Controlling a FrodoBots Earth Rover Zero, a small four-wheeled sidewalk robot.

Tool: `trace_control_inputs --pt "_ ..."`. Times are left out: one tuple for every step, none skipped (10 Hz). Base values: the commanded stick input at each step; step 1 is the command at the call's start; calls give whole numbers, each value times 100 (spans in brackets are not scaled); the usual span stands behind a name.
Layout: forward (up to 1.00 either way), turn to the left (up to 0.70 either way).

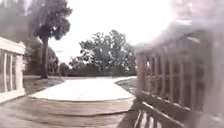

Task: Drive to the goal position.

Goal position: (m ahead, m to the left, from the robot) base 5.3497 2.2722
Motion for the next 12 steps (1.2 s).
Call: trace_control_inputs --pt "100 0" --pt "100 0" --pt "100 0" --pt "100 1" --pt "100 40" --pt "100 39" --pt "100 0" --pt "100 0" --pt "100 0" --pt "100 0" --pt "100 0" --pt "100 0"
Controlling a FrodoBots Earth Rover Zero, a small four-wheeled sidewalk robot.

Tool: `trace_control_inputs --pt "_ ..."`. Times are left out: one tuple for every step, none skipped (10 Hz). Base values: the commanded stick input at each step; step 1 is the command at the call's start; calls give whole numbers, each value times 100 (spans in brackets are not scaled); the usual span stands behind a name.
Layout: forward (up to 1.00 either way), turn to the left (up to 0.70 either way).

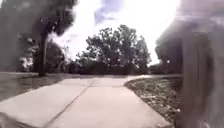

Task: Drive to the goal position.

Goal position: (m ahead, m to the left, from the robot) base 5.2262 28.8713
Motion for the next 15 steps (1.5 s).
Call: trace_control_inputs --pt "100 0" --pt "100 0" --pt "100 0" --pt "100 0" --pt "100 0" --pt "100 0" --pt "100 0" --pt "100 0" --pt "100 0" --pt "100 0" --pt "100 0" --pt "100 0" --pt "100 0" --pt "100 0" --pt "100 0"
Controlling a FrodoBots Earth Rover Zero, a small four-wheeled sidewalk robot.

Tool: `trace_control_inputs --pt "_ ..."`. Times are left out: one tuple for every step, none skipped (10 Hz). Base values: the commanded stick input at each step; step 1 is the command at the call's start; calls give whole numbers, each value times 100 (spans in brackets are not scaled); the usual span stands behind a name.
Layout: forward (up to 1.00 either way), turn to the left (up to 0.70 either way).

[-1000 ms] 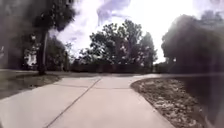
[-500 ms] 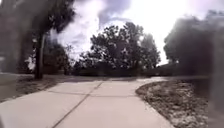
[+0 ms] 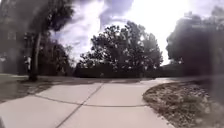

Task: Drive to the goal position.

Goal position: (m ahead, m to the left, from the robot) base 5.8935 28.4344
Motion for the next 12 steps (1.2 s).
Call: trace_control_inputs --pt "100 0" --pt "100 0" --pt "100 0" --pt "100 0" --pt "100 0" --pt "100 0" --pt "100 0" --pt "100 0" --pt "100 1" --pt "100 40" --pt "100 40" --pt "100 40"
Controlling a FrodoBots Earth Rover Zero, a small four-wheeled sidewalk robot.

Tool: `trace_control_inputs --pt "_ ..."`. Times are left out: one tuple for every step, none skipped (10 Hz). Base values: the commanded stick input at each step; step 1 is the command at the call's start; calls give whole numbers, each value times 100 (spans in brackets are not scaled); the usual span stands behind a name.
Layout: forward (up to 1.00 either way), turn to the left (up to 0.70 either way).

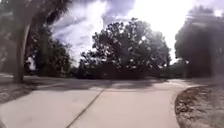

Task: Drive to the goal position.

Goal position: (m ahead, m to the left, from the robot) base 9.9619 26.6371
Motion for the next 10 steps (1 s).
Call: trace_control_inputs --pt "100 34" --pt "100 6" --pt "100 0" --pt "100 0" --pt "100 0" --pt "100 0" --pt "100 0" --pt "100 0" --pt "100 5" --pt "100 25"
